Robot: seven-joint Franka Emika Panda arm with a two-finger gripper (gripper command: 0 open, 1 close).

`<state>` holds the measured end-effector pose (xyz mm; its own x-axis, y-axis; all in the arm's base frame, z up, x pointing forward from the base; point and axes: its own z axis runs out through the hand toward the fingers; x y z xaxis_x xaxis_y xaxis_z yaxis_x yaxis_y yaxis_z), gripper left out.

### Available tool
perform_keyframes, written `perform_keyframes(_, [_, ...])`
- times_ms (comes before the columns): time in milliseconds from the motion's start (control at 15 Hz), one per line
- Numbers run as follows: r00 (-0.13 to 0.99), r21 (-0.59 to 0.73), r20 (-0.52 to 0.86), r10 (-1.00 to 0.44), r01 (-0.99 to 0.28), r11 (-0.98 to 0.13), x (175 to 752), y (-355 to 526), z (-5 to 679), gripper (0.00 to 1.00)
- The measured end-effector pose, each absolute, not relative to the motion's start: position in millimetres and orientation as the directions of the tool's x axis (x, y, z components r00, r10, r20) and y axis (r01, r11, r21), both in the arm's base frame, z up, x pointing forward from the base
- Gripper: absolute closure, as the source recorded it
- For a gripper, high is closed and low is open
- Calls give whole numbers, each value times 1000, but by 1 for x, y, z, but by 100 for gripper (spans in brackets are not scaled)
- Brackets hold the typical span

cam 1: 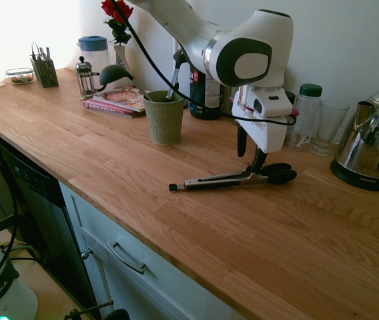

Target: Put the tongs back in the holder

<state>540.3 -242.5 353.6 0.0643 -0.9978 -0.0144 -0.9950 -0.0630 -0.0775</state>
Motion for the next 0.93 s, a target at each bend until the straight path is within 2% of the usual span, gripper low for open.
perform_keyframes(933, [79, -49, -10, -997, -996, -78, 528, -265, 337, 100])
